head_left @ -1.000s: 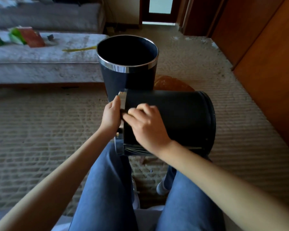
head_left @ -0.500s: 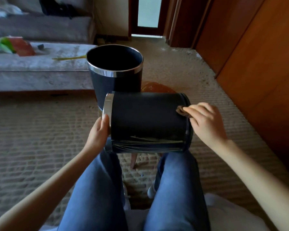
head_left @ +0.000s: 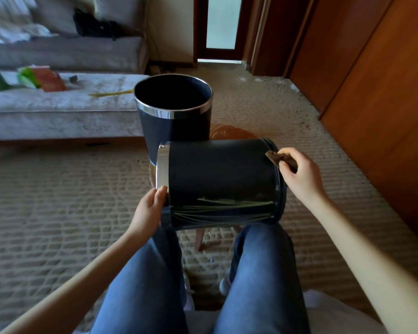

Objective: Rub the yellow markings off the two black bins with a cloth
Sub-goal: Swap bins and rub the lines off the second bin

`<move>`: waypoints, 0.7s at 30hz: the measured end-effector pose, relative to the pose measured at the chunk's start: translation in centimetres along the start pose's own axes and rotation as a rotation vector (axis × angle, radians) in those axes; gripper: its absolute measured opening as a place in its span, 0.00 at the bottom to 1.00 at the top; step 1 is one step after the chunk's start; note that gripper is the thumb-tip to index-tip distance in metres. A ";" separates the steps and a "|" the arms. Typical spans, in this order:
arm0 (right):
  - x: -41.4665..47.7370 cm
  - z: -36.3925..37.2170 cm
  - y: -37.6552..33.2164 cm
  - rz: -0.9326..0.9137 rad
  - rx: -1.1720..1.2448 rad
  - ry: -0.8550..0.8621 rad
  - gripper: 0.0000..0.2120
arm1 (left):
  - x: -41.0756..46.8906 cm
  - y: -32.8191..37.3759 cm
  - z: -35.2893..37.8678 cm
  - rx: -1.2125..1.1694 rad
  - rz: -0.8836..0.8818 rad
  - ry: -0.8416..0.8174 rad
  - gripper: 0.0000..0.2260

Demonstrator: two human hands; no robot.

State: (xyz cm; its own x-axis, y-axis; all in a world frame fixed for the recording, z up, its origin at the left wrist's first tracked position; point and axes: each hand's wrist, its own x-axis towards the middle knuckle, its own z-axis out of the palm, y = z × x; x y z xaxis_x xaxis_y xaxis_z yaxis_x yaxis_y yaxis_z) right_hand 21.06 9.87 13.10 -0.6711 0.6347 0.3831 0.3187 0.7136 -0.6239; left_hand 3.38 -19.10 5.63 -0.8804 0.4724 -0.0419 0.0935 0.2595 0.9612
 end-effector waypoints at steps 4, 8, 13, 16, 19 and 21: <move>1.4 -0.5 -0.6 -0.022 -0.012 -0.086 0.08 | 1.8 1.8 -0.7 -0.067 -0.037 0.009 0.17; 2.6 -0.5 -0.8 -0.030 -0.109 -0.152 0.12 | 3.8 2.9 -1.3 -0.068 -0.113 -0.007 0.21; 5.0 0.1 -0.4 -0.258 -0.387 -0.162 0.14 | 5.7 4.5 -0.2 -0.057 -0.104 0.077 0.20; 5.6 1.0 0.0 -0.408 -0.508 -0.142 0.14 | 6.6 4.6 0.1 -0.098 -0.119 0.099 0.21; 5.1 1.2 0.3 -0.522 -0.527 -0.092 0.14 | 6.9 4.6 0.2 -0.134 -0.124 0.105 0.20; 3.7 1.1 0.3 -0.573 -0.517 -0.017 0.13 | 6.9 4.4 0.4 -0.142 -0.122 0.121 0.19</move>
State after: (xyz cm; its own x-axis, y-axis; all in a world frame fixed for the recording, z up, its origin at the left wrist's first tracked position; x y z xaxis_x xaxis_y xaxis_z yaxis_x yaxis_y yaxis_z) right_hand 17.88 12.12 13.57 -0.8344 0.1223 0.5375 0.1876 0.9799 0.0682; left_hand -2.15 -14.36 9.51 -0.9315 0.3377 -0.1351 -0.0757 0.1833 0.9801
